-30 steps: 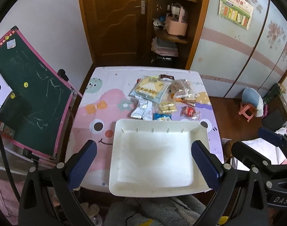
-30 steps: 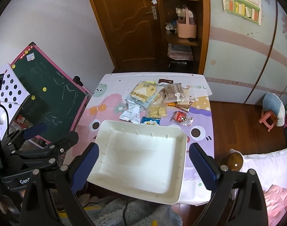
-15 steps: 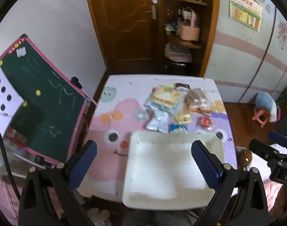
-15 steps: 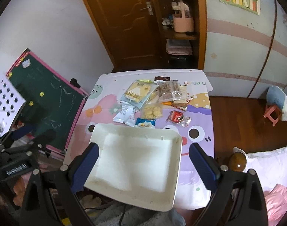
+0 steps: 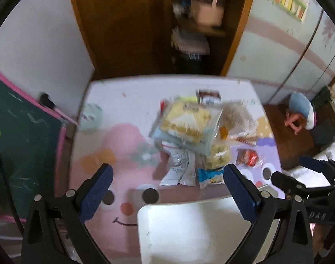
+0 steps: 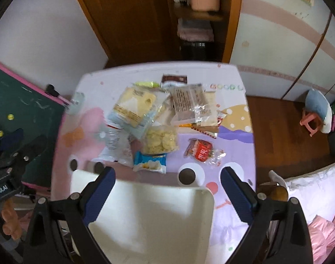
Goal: Organize snacks
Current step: 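Grasp the white printed snack bag with the left gripper while the right grasps the blue candy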
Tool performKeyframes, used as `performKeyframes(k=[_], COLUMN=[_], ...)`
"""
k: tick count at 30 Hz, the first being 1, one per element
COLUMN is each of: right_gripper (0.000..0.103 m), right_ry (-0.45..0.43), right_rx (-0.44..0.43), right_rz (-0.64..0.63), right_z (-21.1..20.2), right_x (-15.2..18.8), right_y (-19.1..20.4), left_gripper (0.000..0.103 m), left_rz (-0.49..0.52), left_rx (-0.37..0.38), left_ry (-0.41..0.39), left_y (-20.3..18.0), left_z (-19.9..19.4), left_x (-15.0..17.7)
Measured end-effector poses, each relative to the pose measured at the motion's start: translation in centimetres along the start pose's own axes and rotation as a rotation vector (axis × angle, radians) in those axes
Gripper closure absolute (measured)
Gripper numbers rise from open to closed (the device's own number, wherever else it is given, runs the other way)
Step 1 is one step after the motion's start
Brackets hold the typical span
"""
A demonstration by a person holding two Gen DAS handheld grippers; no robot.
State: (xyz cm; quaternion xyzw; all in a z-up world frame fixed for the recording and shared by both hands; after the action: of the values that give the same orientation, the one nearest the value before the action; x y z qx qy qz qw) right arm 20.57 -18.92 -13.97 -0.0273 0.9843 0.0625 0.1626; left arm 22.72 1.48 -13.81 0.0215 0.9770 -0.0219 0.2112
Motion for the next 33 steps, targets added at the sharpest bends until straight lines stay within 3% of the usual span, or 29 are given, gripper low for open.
performKeyframes(k=[4,6,11,19,25,33], right_gripper=[0.012,0.012,0.014,0.015,0.015,0.018], right_ry=[0.099,0.131,0.228,0.314,0.37,0.421], right_rx=[0.014,0.026,0.022,0.001,0.001,0.016], right_rz=[0.002,0.002,0.007,0.041,0.049,0.091], right_z=[5.6,7.6,13.1,16.8,18.7,20.6], right_x=[-0.5,-0.3,0.9,2.1,2.6,3.4], right_y=[0.4,0.5,0.3,0.9,1.9,2.7], left_gripper=[0.003,0.003,0.003,0.004,0.034,0.045], left_rz=[0.019,0.052,0.059,0.013,-0.076,-0.109], left_rx=[0.019,-0.016,-0.034,-0.011,0.064,0.053], left_ry=[0.122,0.176,0.284,0.399,0.47,0.431], left_y=[-0.6,-0.9,-1.2,-1.6,-0.1,2.2], left_z=[7.3,10.8,16.6,21.3,22.8,22.1], left_x=[0.3,0.7,1.8,2.3,3.3,4.0])
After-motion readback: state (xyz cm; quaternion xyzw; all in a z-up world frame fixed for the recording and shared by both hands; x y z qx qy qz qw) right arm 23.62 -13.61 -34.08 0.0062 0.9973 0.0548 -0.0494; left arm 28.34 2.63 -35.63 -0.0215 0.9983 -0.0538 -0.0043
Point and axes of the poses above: each gripper's, at about its wrist camera, not at the fingertips, and z roughly the way its jaws point, y to its left, x to its underside, the point moved 6 cm from there along z, roughly the way its jaws point, and after that the axes turned 2 degrees about z, right-handed, at the moved point
